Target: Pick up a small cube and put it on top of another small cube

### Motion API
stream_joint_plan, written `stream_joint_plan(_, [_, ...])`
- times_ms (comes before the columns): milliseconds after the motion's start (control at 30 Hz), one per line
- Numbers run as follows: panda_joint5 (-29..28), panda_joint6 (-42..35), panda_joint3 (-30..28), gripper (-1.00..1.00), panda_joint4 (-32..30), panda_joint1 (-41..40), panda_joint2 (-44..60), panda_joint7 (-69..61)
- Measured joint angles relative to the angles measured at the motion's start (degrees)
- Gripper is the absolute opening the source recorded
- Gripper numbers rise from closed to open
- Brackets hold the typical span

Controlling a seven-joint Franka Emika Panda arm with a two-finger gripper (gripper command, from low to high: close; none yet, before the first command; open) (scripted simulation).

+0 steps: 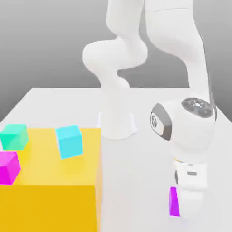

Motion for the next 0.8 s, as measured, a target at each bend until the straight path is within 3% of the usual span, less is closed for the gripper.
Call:
stream_joint_plan(133, [-0.9,-6.8,-1.3,-1.0,0.1,-0.5,-6.9,1.3])
stream_joint_plan(700, [-1.7,-47.1,-19.2,-1.0,32.1,-27.9,-15.3,-2.6])
stream_joint_plan(800, [-0.5,-44.8,-19.0,-1.0,30.5,-28.1,-14.1,-5.5])
